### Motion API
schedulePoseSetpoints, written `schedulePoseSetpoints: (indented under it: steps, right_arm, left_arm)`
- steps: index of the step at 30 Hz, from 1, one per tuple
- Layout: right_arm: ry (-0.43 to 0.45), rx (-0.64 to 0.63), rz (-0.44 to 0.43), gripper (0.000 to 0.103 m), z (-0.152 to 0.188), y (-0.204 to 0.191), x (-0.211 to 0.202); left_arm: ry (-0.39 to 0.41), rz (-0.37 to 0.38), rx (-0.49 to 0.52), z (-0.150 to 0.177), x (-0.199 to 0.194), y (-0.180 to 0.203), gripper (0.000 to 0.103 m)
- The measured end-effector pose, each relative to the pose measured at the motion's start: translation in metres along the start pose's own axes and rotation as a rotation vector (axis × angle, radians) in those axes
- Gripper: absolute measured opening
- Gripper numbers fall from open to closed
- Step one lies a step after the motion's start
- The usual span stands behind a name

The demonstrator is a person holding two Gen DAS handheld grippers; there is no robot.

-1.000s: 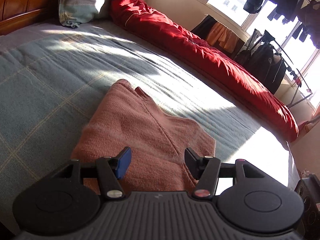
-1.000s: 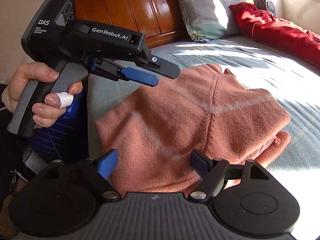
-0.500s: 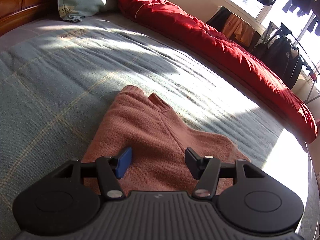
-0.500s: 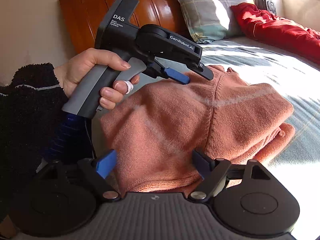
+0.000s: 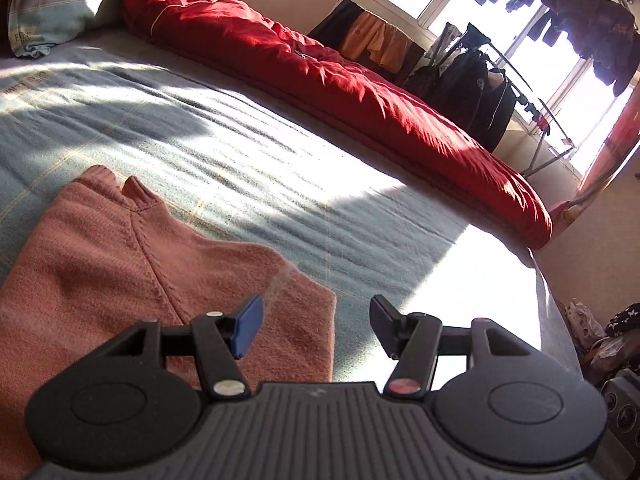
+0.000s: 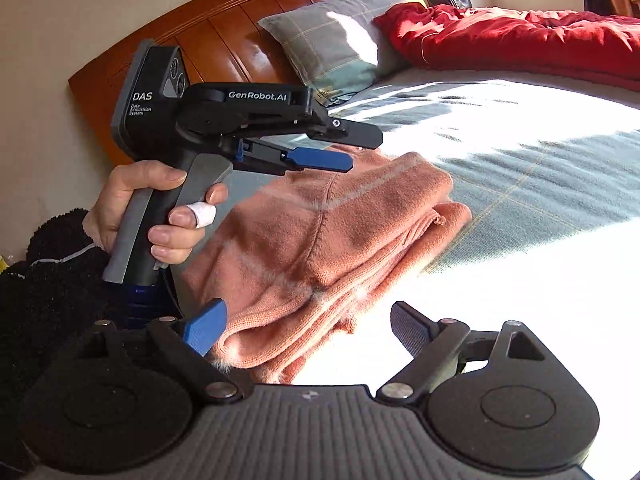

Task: Fold clothes
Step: 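Open the right gripper and withdraw both grippers from the sweater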

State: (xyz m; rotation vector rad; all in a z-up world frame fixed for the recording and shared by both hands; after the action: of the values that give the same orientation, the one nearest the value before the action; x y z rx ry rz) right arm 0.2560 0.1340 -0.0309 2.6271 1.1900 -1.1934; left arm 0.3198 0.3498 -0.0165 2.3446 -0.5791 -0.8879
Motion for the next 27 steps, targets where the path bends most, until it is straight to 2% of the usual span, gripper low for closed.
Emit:
schedulePoseSetpoints:
  steps: [2,5,8,11,16,19,22,25,27]
  right_arm:
    - [-0.008,-0.014,0.04,0.094,0.015,0.001,-0.006]
    - [-0.016,-0.009,0.051,0.098,0.024,0.005,-0.013]
    - [-0.002,0.024,0.056,0.1,0.024,0.017,-0.022]
    - [0.012,0.057,0.071,0.102,0.023,0.029,-0.029]
    - [0.021,0.12,0.055,0.102,0.029,0.044,-0.036]
    - [0.019,0.136,0.06,0.102,0.034,0.047,-0.039]
    - [0.018,0.146,0.062,0.102,0.038,0.049,-0.044]
    - [0.029,0.155,0.076,0.102,0.042,0.051,-0.052]
    - [0.029,0.169,0.087,0.102,0.045,0.054,-0.056]
  left_arm:
    - [-0.014,-0.016,-0.009,-0.004,0.022,-0.005,0.06]
    - [-0.041,-0.06,-0.068,0.0,0.055,-0.027,0.059]
    - [-0.024,-0.063,-0.092,0.003,0.064,-0.033,0.059]
    - [-0.028,-0.035,-0.107,0.002,0.048,-0.022,0.059]
    - [-0.007,-0.037,-0.024,0.028,-0.018,0.007,0.064]
    - [0.039,-0.051,-0.001,0.059,-0.057,0.021,0.065]
    - [0.082,-0.108,0.015,0.101,-0.082,0.035,0.066]
    - [0.119,-0.112,0.006,0.146,-0.088,0.047,0.066]
    - [0.114,-0.122,0.025,0.162,-0.08,0.051,0.068]
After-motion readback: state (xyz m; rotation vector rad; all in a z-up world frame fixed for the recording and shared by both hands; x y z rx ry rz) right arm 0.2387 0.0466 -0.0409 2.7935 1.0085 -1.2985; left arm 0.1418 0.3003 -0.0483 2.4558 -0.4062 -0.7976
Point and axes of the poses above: each gripper's, at about its wrist camera, not at the fingertips, and x roughly the way its jaws point, y to its right, z to its underside, the point moved 4 cm from there along x, roughly the way its jaws point, and after that the axes turned 15 degrees about z, right-handed, at the moved point
